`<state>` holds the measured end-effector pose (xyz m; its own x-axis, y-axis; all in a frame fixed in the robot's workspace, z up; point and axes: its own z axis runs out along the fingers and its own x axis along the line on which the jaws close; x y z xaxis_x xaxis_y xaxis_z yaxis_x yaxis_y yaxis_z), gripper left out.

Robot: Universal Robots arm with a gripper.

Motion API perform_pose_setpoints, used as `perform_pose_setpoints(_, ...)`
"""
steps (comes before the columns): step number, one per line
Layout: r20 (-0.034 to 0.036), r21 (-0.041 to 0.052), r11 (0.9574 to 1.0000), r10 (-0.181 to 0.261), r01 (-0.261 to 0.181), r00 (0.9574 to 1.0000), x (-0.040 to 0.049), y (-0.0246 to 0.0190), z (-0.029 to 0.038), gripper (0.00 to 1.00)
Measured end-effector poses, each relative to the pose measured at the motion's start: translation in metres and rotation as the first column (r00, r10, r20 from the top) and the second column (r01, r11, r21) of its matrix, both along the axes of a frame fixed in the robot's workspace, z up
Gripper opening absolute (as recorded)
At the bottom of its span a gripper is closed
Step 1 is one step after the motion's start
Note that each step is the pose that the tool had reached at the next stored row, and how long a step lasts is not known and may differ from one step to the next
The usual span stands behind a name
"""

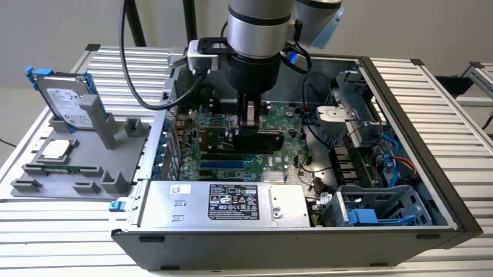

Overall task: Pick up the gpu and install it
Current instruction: 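Insert the gpu into the slot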

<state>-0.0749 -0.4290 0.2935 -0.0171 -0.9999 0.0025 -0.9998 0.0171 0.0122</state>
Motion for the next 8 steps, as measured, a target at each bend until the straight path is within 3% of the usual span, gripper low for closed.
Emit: perform_pose_setpoints(8, -0.0006, -0.0001, 1.0, 0.0, 0.0, 1.0, -0.0013, -0.0073, -0.0007, 0.0)
